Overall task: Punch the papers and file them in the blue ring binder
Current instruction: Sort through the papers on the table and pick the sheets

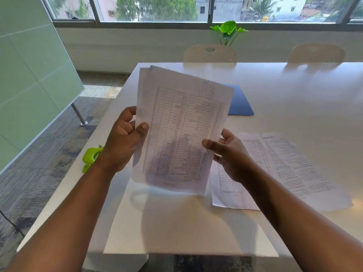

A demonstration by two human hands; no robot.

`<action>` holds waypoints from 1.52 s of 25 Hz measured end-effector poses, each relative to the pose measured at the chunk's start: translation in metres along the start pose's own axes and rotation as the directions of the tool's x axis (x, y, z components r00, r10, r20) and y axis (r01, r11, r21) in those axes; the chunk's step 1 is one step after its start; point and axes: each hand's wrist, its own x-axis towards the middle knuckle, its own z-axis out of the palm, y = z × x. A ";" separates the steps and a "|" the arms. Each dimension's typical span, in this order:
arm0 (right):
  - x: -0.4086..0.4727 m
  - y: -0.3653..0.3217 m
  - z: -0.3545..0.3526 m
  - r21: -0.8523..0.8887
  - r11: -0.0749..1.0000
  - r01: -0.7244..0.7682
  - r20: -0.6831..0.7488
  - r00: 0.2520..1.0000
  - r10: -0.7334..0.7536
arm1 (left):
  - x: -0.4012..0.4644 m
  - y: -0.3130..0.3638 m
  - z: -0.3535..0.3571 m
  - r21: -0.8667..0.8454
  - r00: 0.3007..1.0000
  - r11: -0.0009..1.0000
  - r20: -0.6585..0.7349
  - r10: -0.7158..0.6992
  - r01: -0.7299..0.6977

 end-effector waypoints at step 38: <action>0.005 0.006 0.013 -0.059 0.992 0.114 -0.030 0.993 -0.116 | 0.003 -0.049 -0.001 -0.228 0.986 0.965 0.130 -0.104 0.132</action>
